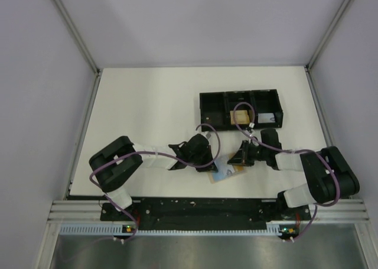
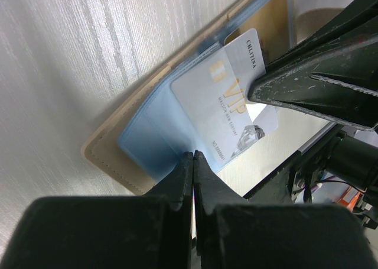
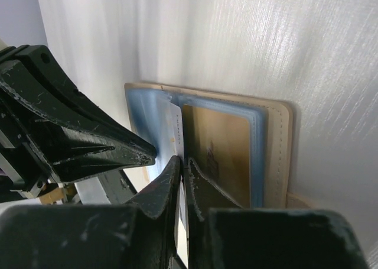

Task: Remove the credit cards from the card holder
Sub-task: Remove the credit card from the card holder, then place the credit card in the storage box.

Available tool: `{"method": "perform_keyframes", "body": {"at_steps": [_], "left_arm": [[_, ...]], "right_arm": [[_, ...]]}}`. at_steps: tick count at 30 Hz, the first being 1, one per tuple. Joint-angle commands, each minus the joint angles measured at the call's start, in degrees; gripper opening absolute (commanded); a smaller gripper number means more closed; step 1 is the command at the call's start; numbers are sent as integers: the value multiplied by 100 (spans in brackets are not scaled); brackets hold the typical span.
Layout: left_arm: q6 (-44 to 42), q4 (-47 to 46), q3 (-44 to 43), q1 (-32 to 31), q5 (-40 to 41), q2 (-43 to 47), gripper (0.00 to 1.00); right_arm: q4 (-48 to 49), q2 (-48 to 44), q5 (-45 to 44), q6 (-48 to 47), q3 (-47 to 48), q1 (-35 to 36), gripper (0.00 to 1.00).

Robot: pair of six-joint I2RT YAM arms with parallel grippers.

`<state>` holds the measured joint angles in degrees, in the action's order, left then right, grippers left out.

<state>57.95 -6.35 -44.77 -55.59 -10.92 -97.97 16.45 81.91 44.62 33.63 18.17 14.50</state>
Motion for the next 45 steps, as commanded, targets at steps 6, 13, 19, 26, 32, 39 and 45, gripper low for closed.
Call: {"method": "perform_keyframes", "body": {"at_steps": [6, 13, 19, 26, 32, 39, 45], "left_arm": [[-65, 196, 399, 119, 195, 50, 0], [-135, 186, 619, 338, 178, 112, 0], [-495, 309, 865, 830, 265, 603, 0], [-1224, 1002, 769, 1235, 669, 1938, 32], [-1752, 2320, 93, 1393, 1539, 3326, 73], [-2445, 3631, -830, 1648, 2436, 4505, 91], [-3289, 4037, -1192, 2245, 3287, 5261, 99]], "right_arm": [[-720, -701, -488, -383, 195, -219, 0], [-1827, -1501, -1140, -664, 423, -255, 0], [-2540, -2108, -1175, -822, 827, -246, 0], [-3243, -2258, -1166, -1147, 1635, -246, 0], [-4288, -2136, -1788, -1884, 2960, -255, 0], [-5370, -1442, -2712, -3562, 4728, -264, 0], [-5643, -598, -2582, -4916, 5932, -878, 0]]}}
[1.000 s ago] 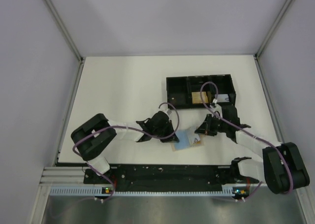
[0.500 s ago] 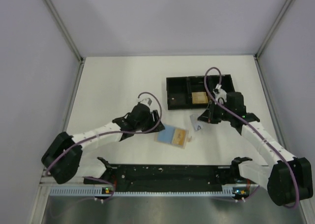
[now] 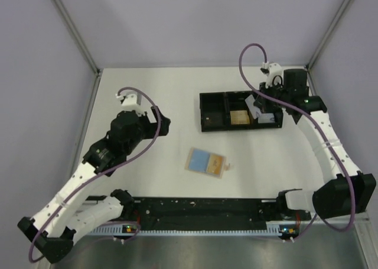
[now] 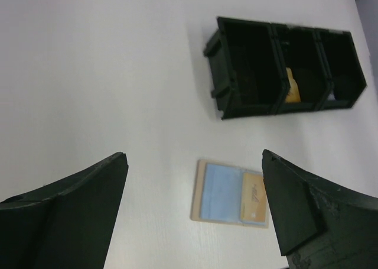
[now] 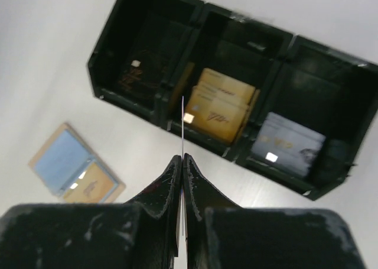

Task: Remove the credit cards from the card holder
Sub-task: Place the credit card in the storage box.

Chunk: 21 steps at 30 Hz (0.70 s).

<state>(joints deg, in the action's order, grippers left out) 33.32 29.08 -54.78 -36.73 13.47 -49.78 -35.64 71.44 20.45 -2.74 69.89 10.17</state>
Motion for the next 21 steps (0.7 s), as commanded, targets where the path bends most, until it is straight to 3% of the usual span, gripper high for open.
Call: {"method": "perform_keyframes", "body": {"at_steps": [1, 6, 13, 21], "left_arm": [[-1036, 337, -103, 420, 1067, 582, 99], [-1776, -534, 635, 483, 1711, 1251, 99], [-2207, -860, 1040, 509, 1554, 1462, 99], [-2365, -1080, 1233, 535, 1562, 1577, 99]], "right_arm": [[-496, 624, -164, -1464, 928, -533, 0], [-1268, 1678, -303, -2369, 1852, -947, 0], [-1507, 2584, -542, -3433, 2081, -956, 0], [-1894, 3209, -85, -4805, 2275, -947, 0]]}}
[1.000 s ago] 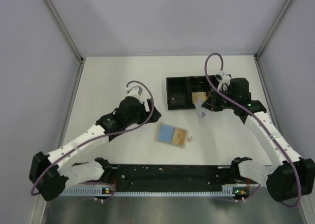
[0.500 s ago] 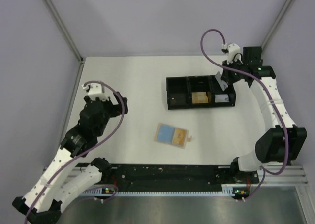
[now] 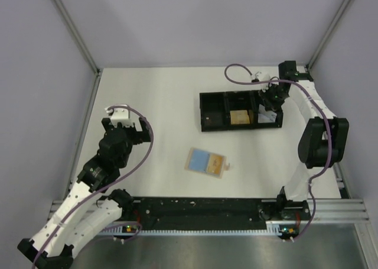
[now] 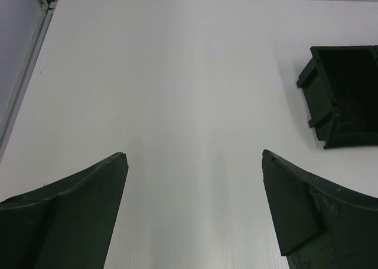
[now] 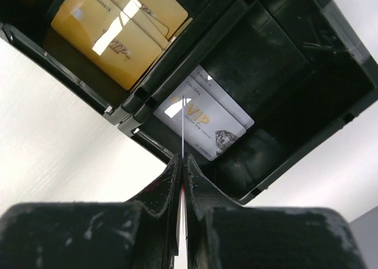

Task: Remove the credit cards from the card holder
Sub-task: Place the credit card in the storage box.

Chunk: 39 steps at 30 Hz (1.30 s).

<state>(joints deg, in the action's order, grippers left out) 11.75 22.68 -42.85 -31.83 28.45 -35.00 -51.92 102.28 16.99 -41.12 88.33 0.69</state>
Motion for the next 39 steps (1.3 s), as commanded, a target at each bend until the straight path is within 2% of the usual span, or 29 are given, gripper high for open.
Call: {"method": "perform_keyframes", "body": {"at_steps": [1, 9, 18, 24, 28, 30, 35, 39], "left_arm": [[-208, -448, 49, 46, 56, 90, 99], [-287, -510, 93, 90, 21, 37, 99], [-349, -598, 154, 160, -58, -24, 99], [-357, -607, 172, 186, -120, -85, 99], [-357, -607, 172, 195, -155, -138, 99], [-357, -607, 154, 204, -190, -156, 99], [-296, -571, 137, 213, -331, -200, 99], [-165, -422, 5, 213, -542, -349, 99]], "right_arm": [[-283, 221, 278, -1063, 482, 1, 0], [-415, 740, 225, -1696, 659, 19, 1], [-416, 1136, 94, -1987, 711, 10, 2], [-161, 1198, -293, -1987, 834, 10, 16], [304, 1084, -924, -1786, 808, 54, 17], [585, 900, -1084, -1523, 773, 89, 28], [1017, 268, -1259, -785, 738, 317, 37], [1263, -347, -1532, 601, 563, 642, 49]]}}
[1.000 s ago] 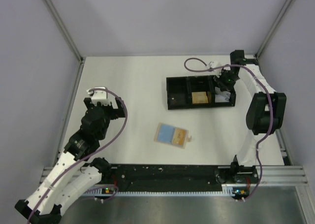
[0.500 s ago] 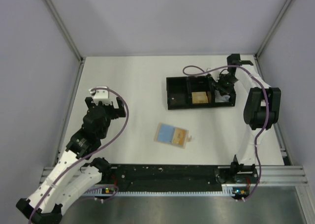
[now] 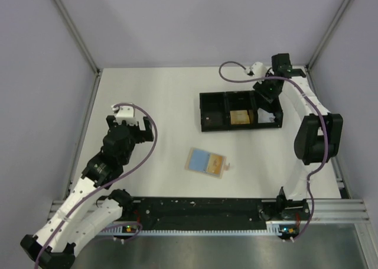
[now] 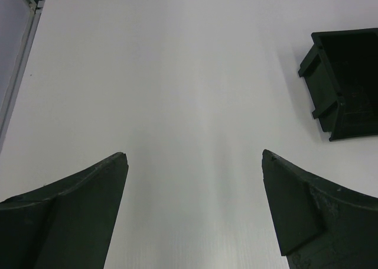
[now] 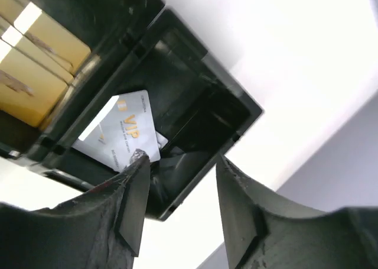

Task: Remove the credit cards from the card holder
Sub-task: Place the credit card in the storage box, then remove the credit card from the card holder.

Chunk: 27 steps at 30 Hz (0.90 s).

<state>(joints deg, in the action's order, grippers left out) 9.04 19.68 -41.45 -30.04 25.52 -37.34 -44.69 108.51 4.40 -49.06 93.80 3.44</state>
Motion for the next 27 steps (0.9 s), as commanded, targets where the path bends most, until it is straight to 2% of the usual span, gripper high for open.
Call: {"method": "perform_keyframes", "body": {"at_steps": [1, 3, 6, 13, 17, 23, 27], "left_arm": [[159, -79, -161, 34, -371, -185, 99], [230, -17, -266, 34, -661, -343, 99], [414, 132, -486, 34, -1336, -668, 98], [1600, 168, -724, -106, -3060, -1529, 92], [2005, -69, -715, -554, -3211, -2197, 88], [2602, -614, -759, -1363, -3474, -3146, 79], [2998, -1123, -733, -1732, -3615, -3717, 72]], "right_arm": [[618, -1181, -334, 1982, -63, 437, 52], [672, -1437, -414, 3325, -212, 587, 57], [741, -1937, 86, 4805, -852, 832, 58], [2022, -3360, 244, 6819, -3198, 2124, 58], [3016, -3985, 544, 8040, -4648, 2783, 57], [4941, -4180, 1054, 9299, -6302, 3338, 48], [5715, -4083, 1089, 9581, -6962, 3347, 35]]}}
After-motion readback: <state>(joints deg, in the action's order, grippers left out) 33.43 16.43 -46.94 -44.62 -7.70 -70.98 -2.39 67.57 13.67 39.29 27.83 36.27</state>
